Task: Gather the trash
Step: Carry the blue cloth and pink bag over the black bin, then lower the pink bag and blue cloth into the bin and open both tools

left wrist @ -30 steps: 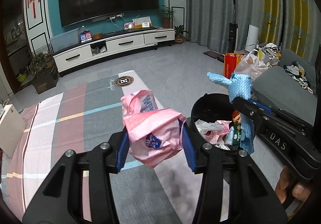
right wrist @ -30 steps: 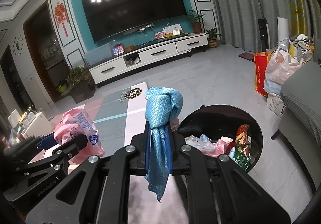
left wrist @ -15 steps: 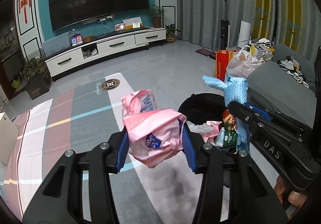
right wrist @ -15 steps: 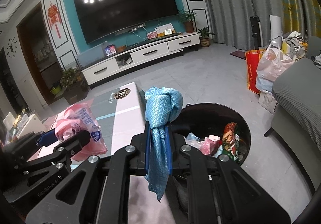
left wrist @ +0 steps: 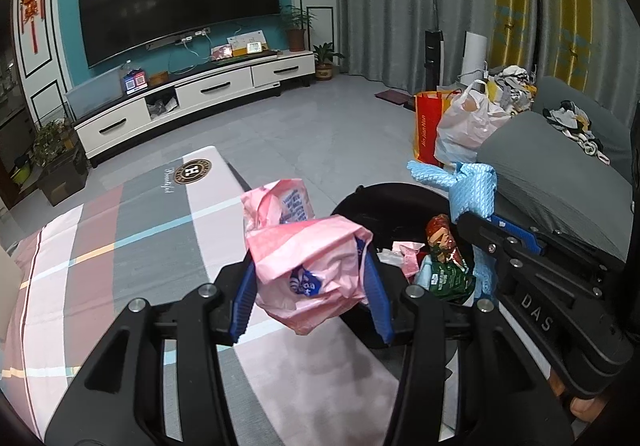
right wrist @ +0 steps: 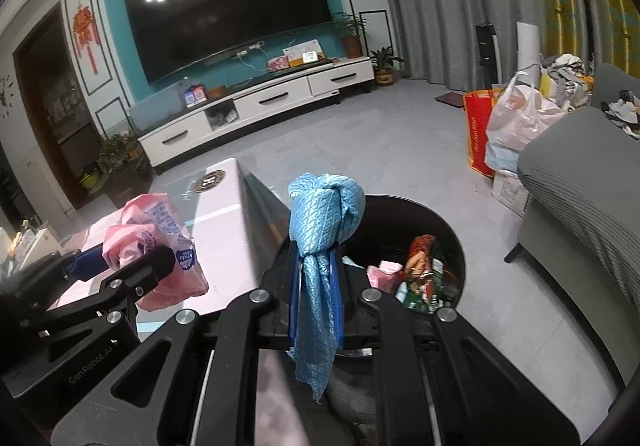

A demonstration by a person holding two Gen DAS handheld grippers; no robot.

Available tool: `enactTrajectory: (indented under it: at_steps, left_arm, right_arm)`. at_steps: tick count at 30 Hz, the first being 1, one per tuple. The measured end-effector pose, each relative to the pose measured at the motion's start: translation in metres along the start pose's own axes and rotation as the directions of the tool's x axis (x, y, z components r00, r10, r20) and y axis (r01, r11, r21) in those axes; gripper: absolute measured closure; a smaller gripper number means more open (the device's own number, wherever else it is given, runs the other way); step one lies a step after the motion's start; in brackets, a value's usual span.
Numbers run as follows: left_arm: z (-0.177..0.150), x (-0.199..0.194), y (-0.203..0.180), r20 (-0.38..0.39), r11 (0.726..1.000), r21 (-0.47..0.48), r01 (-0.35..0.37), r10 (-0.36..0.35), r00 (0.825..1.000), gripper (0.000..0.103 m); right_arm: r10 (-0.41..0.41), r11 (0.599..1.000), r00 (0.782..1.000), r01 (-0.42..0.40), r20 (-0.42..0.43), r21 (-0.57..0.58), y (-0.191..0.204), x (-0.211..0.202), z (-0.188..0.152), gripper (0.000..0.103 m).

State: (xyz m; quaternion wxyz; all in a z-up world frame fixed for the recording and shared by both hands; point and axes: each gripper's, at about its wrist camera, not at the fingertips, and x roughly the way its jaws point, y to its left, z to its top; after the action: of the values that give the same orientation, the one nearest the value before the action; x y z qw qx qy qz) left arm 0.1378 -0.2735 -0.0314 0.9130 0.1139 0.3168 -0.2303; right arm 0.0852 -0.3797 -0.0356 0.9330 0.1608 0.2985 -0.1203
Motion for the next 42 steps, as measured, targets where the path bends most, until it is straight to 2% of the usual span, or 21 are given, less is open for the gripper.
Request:
enactTrajectory:
  at_steps: [19, 37, 42]
  left_arm:
    - [0.002, 0.04, -0.039, -0.052, 0.997, 0.061, 0.057, -0.054, 0.997, 0.053]
    - [0.005, 0.08, -0.057, -0.119, 0.993, 0.093, 0.07, -0.058, 0.991, 0.053]
    - [0.006, 0.094, -0.064, -0.144, 0.99, 0.098, 0.1, -0.085, 0.986, 0.053]
  right_arm:
    - [-0.122, 0.992, 0.992, 0.123, -0.02, 0.033, -0.041, 0.007, -0.003, 0.089]
    - [-0.177, 0.982, 0.982, 0.181, -0.071, 0.057, -0.06, 0.027, -0.008, 0.089]
    - [-0.179, 0.979, 0.979, 0.188, -0.101, 0.08, -0.068, 0.038, -0.009, 0.089]
